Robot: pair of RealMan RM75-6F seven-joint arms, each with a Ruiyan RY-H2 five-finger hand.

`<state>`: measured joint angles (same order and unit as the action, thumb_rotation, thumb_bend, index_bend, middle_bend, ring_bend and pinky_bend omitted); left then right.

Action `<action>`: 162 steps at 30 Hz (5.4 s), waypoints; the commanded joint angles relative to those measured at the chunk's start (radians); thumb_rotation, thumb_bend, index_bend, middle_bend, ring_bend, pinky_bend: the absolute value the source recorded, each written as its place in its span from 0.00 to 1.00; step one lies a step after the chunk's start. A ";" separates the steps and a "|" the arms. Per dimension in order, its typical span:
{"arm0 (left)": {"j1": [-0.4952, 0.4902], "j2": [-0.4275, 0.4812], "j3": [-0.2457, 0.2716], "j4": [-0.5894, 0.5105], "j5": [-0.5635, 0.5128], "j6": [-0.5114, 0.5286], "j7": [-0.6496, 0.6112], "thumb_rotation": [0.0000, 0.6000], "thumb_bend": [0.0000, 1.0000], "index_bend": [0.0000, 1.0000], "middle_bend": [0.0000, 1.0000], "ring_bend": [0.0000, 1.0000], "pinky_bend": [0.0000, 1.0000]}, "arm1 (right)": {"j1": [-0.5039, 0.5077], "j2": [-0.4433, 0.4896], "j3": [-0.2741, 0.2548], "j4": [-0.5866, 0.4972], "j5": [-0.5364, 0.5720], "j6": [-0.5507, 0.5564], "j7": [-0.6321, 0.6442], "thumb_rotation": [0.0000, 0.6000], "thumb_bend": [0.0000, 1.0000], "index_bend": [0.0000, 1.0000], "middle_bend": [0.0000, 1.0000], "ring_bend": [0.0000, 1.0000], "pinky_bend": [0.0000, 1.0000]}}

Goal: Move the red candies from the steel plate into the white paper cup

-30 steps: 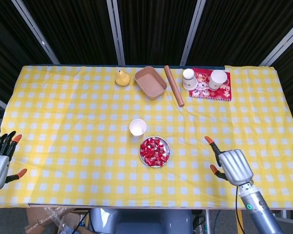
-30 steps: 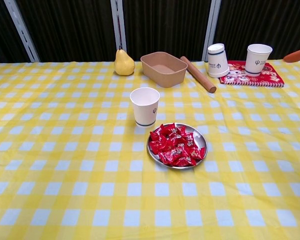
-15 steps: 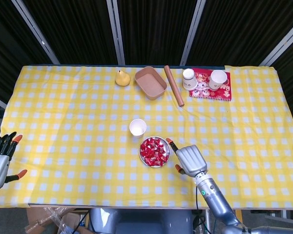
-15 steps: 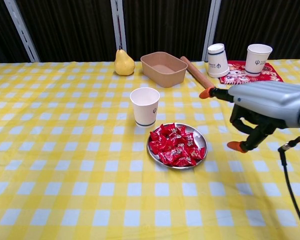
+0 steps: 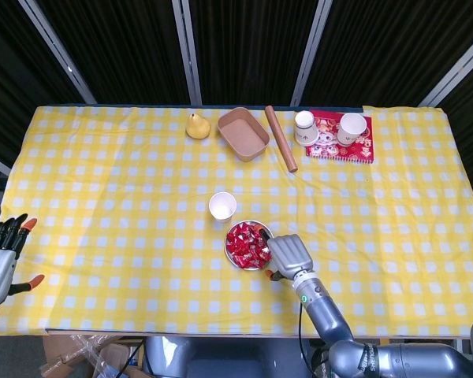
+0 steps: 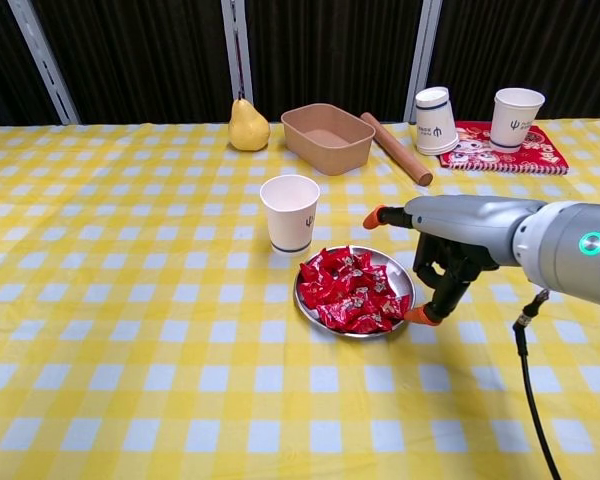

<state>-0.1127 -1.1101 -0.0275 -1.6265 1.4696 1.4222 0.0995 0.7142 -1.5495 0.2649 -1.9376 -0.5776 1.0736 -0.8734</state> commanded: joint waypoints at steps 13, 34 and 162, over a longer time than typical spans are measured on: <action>-0.004 0.003 -0.001 -0.006 -0.013 -0.013 -0.003 1.00 0.01 0.00 0.00 0.00 0.00 | 0.123 -0.061 -0.005 0.105 0.093 -0.031 0.058 1.00 0.32 0.01 0.83 0.90 0.90; -0.010 0.013 0.002 -0.018 -0.026 -0.034 -0.015 1.00 0.01 0.00 0.00 0.00 0.00 | 0.199 -0.134 -0.040 0.261 0.126 -0.083 0.155 1.00 0.32 0.13 0.83 0.90 0.90; -0.032 0.044 0.001 -0.070 -0.107 -0.113 -0.034 1.00 0.01 0.00 0.00 0.00 0.00 | 0.475 -0.214 0.160 0.566 0.254 -0.175 0.320 1.00 0.56 0.66 0.87 0.93 0.91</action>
<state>-0.1448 -1.0662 -0.0270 -1.6969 1.3623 1.3090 0.0647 1.1894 -1.7628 0.4253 -1.3723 -0.3235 0.9000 -0.5552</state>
